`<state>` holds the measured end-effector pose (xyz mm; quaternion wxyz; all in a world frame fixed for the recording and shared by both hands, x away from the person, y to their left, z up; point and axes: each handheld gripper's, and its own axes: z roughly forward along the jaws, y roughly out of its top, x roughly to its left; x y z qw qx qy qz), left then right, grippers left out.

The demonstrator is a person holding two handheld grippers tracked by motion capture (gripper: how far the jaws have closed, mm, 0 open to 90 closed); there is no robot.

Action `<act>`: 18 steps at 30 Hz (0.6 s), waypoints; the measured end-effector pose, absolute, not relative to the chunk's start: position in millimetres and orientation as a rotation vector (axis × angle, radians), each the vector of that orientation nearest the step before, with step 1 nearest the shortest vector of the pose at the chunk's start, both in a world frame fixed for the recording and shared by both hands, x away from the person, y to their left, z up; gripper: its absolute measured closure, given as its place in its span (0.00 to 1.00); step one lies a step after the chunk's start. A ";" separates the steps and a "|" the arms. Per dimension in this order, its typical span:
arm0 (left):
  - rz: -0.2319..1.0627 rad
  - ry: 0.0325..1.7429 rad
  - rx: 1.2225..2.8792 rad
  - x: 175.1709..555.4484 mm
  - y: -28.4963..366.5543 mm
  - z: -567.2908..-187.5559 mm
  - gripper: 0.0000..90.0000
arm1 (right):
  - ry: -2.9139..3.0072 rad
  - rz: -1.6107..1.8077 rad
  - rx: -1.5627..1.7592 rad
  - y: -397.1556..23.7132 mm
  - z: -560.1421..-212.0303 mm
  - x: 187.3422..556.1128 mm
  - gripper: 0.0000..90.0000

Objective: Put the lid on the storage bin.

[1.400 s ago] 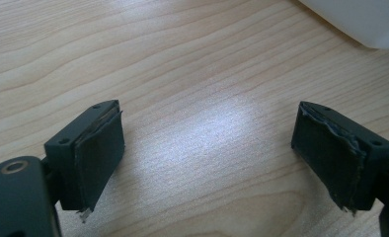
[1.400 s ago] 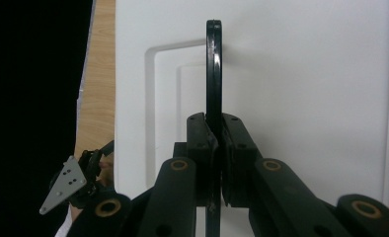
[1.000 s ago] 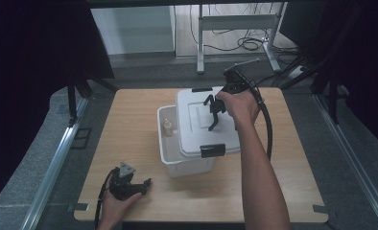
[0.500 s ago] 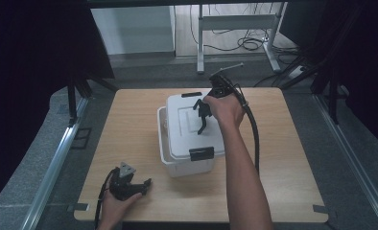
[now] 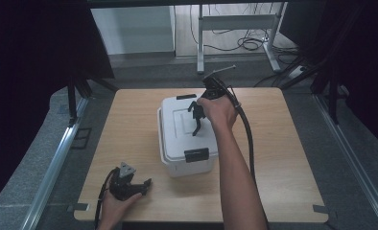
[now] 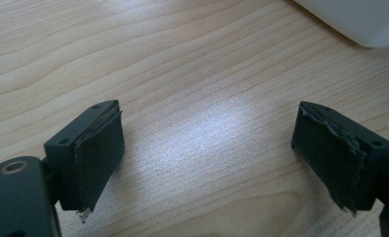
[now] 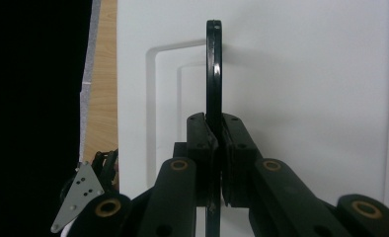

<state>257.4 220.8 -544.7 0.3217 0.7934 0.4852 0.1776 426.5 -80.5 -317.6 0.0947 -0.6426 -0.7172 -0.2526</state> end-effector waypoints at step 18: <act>0.466 1.271 2.086 257.3 220.7 -544.7 0.14 | -2.126 -0.729 -1.894 -65.4 -328.4 433.1 0.94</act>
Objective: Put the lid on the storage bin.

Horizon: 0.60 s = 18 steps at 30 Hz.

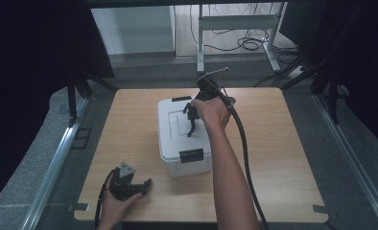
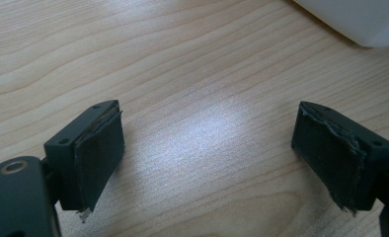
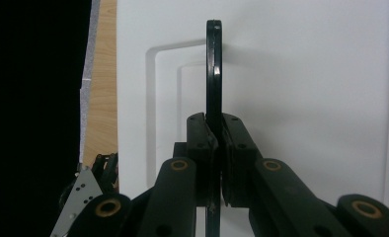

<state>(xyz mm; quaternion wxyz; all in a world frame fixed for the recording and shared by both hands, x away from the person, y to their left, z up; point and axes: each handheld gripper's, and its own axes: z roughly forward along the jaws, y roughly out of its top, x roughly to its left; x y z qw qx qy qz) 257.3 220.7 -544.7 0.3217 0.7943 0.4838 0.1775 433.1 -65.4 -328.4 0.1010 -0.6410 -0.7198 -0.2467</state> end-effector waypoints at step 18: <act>0.464 1.270 2.086 257.1 220.4 -544.7 0.14 | -2.121 -0.711 -1.885 -60.9 -344.2 437.0 0.94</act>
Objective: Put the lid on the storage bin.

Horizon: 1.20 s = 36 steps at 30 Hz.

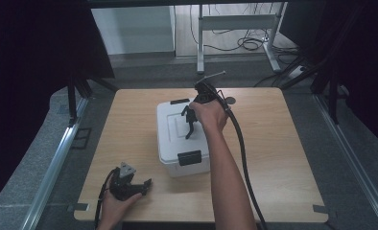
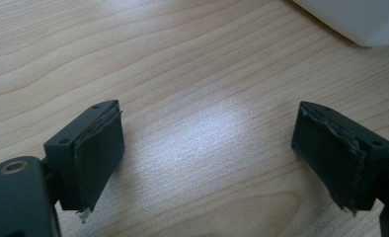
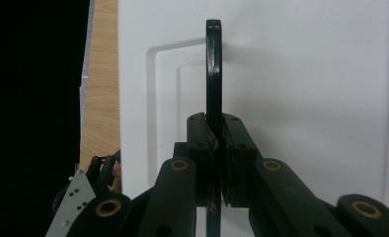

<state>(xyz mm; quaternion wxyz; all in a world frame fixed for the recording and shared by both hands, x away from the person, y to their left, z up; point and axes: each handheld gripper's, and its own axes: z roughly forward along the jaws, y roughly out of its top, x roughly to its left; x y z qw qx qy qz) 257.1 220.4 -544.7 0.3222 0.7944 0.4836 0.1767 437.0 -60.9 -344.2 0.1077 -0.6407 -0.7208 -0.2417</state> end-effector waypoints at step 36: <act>0.463 1.270 2.082 257.2 220.0 -544.9 0.14 | -2.098 -0.775 -1.852 -69.8 -359.4 438.0 0.92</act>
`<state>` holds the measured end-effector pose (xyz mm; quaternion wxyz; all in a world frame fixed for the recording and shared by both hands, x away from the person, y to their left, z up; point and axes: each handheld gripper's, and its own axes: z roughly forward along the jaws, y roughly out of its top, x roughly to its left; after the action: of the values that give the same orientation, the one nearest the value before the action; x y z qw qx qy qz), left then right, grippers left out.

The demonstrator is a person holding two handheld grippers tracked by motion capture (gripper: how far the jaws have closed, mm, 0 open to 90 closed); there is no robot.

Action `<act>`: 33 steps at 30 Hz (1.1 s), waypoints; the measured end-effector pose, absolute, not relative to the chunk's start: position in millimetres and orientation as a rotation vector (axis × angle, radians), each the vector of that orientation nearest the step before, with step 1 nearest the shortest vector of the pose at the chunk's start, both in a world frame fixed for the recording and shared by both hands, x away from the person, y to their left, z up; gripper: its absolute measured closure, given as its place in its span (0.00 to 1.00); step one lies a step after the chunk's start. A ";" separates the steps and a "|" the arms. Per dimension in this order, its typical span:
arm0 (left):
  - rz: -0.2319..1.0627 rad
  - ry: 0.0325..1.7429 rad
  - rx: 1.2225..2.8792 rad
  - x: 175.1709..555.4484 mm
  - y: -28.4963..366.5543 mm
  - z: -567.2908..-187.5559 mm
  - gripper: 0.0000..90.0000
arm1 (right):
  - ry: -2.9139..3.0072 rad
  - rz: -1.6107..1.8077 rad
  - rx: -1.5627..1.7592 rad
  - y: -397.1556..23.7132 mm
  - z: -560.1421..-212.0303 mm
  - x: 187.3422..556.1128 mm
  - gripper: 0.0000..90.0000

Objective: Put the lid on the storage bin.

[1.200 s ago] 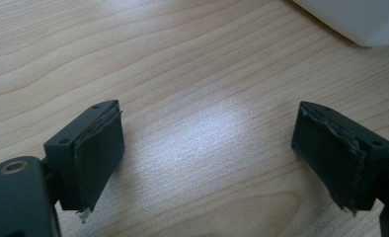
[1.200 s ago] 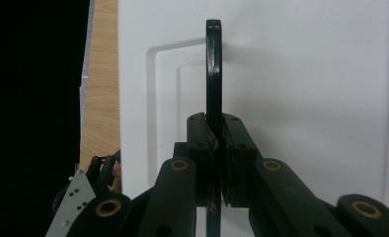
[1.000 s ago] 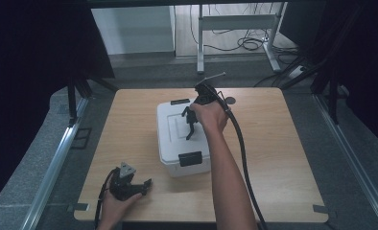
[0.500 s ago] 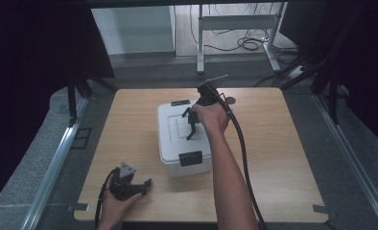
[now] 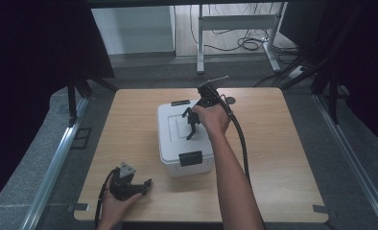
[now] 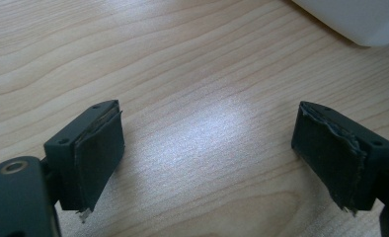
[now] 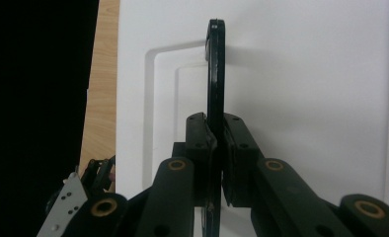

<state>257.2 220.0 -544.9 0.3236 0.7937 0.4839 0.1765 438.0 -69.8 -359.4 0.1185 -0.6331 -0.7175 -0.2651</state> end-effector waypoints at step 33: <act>0.462 1.264 2.089 256.8 219.5 -544.6 0.14 | -2.204 -1.117 -1.738 -152.5 -346.7 408.2 0.47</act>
<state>256.8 219.5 -544.6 0.3225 0.7958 0.4813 0.1760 408.2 -152.5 -346.7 0.0605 -0.5743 -0.7282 -0.3690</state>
